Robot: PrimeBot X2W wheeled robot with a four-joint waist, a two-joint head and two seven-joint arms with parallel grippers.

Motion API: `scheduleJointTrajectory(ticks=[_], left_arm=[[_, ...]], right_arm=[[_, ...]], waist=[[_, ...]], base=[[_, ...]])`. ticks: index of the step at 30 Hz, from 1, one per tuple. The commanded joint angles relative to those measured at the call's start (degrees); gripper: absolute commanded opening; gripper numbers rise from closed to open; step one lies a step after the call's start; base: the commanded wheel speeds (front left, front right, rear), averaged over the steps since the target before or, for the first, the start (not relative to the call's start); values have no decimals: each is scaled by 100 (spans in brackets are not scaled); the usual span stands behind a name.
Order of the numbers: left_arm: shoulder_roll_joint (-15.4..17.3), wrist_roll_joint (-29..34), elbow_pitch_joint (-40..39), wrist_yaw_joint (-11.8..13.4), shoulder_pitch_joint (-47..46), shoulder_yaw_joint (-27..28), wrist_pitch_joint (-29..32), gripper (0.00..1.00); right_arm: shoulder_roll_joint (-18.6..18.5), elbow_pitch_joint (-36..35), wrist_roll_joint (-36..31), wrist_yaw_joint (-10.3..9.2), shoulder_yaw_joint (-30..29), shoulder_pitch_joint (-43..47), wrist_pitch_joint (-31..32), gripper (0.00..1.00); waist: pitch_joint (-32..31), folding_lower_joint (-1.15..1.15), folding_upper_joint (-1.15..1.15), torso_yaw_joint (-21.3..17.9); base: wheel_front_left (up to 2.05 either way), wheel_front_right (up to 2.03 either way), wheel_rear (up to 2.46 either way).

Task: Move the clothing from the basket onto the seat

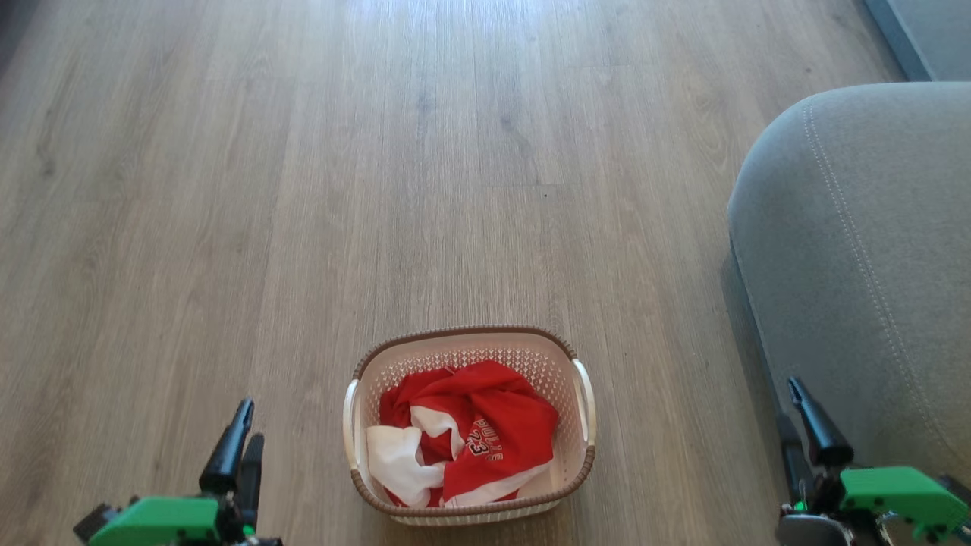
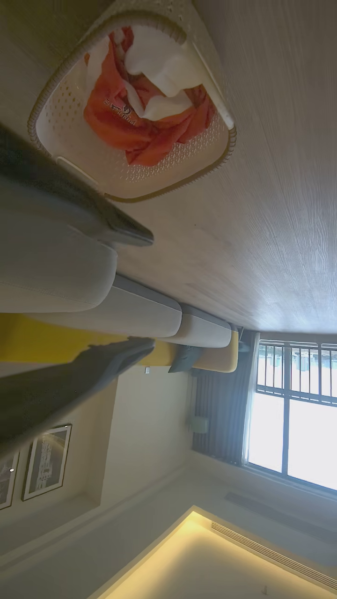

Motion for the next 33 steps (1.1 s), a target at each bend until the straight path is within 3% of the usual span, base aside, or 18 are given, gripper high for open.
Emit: scheduleJointTrajectory(ticks=[1, 17, 33], left_arm=[[23, 14, -178, -3, -261, 27, -36, 100], [129, 374, -130, -11, -556, -76, -321, 100], [185, 1442, -73, -18, -804, -50, -573, 100]], right_arm=[[-28, -187, -17, 0, 4, -236, -9, 100], [-218, -139, -348, 1, 355, -602, -303, 100], [-400, -15, -1190, 1, 670, -992, -579, 100]], waist=[[2, 0, 0, 0], [38, 0, 0, 5], [79, 0, 0, 18]], base=[[0, 0, 0], [0, 0, 0], [0, 0, 0]])
